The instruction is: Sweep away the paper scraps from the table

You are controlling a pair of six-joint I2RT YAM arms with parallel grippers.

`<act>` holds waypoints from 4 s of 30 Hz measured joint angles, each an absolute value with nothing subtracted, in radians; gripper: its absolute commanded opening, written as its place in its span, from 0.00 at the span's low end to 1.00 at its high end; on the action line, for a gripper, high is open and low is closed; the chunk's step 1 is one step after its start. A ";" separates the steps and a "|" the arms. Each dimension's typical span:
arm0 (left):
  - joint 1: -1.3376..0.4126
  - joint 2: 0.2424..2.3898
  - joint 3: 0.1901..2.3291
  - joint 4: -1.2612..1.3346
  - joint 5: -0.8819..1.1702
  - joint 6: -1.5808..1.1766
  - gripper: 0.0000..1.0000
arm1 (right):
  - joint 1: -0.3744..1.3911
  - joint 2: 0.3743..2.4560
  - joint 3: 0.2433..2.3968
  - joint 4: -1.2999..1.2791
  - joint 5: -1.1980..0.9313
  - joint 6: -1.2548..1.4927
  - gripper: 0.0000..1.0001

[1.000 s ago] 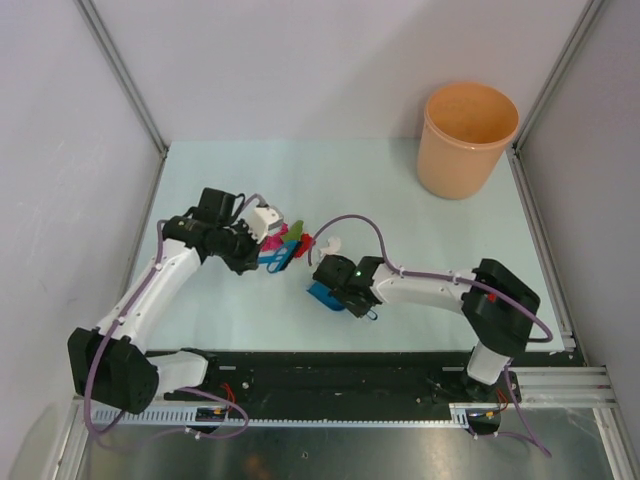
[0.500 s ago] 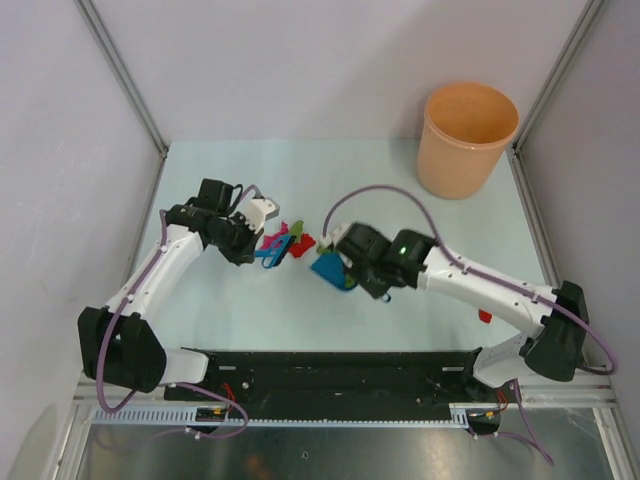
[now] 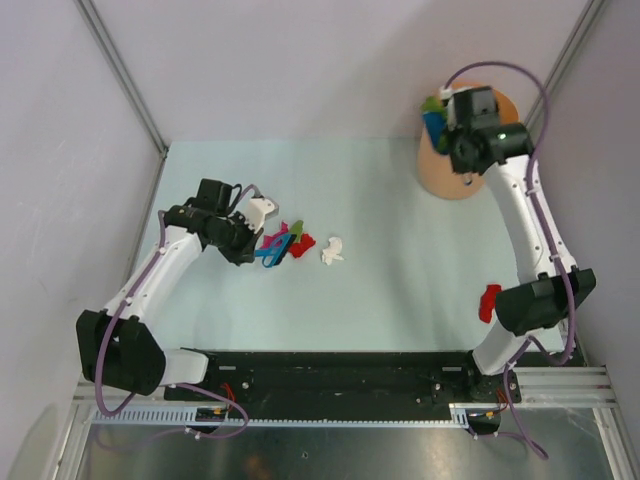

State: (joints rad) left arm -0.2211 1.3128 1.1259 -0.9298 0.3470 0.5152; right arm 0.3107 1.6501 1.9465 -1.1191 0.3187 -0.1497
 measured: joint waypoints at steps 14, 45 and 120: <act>-0.221 1.288 1.100 -0.928 0.358 0.516 0.00 | 0.044 1.831 2.012 -0.440 0.708 -0.809 0.00; -0.221 1.259 1.077 -0.925 0.386 0.496 0.00 | 0.331 1.408 1.531 -0.033 0.580 -1.029 0.00; -0.337 1.427 1.336 -0.993 0.447 0.480 0.00 | 0.859 1.634 1.151 -0.835 0.132 0.134 0.00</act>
State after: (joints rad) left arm -0.3374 1.4273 1.3365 -0.9932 0.4469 0.4805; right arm 0.8593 1.6344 1.1511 -0.8352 0.1322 0.1345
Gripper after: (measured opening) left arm 0.048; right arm 0.168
